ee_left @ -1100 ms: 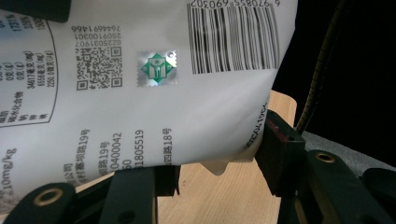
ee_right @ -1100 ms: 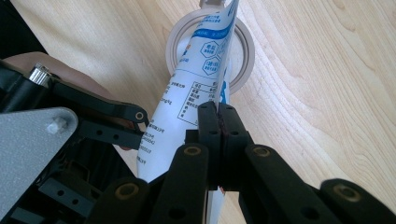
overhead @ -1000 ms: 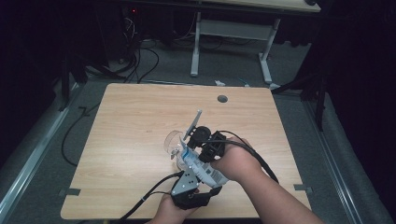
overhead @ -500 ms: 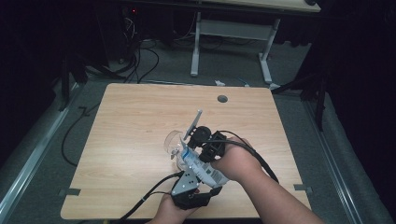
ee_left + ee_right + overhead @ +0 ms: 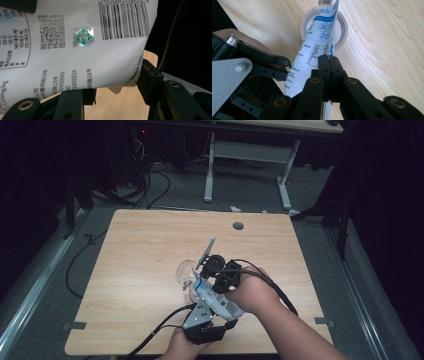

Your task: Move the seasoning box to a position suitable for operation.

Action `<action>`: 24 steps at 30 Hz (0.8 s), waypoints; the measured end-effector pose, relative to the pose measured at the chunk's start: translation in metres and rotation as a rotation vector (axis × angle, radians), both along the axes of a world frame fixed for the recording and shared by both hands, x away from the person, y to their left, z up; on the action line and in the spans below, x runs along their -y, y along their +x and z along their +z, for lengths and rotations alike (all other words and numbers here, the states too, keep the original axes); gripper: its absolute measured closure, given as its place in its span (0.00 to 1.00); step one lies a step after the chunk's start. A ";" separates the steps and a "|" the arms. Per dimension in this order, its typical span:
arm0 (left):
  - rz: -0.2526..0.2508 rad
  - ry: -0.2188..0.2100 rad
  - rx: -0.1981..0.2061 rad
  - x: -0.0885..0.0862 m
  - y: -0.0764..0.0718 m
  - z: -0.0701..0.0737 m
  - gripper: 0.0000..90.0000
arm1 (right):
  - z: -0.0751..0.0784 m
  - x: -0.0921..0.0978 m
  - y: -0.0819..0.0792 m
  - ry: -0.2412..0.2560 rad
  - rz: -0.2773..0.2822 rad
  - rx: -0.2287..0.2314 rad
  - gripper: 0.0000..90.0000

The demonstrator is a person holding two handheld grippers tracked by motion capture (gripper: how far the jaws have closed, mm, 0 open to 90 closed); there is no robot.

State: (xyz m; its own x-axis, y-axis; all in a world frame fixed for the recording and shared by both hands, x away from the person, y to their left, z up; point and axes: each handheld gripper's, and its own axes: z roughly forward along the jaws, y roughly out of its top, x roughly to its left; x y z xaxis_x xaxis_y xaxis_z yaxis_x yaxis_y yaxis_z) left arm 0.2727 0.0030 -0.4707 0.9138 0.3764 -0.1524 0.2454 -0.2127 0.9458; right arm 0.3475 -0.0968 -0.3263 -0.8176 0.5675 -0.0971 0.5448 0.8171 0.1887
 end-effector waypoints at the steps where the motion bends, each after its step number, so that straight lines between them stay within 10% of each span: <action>1: 0.000 0.000 0.000 0.000 0.000 0.000 0.61 | 0.000 0.000 0.000 0.000 0.001 -0.001 1.00; 24: 0.004 -0.007 0.001 0.000 0.000 0.001 0.60 | 0.000 -0.002 0.001 -0.003 0.004 0.007 1.00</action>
State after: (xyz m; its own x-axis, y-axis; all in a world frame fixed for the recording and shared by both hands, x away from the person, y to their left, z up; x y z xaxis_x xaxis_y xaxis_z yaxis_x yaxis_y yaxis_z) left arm 0.2730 0.0032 -0.4700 0.9125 0.3790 -0.1543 0.2455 -0.2053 0.9474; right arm 0.3482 -0.0948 -0.3260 -0.8192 0.5638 -0.1046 0.5401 0.8200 0.1897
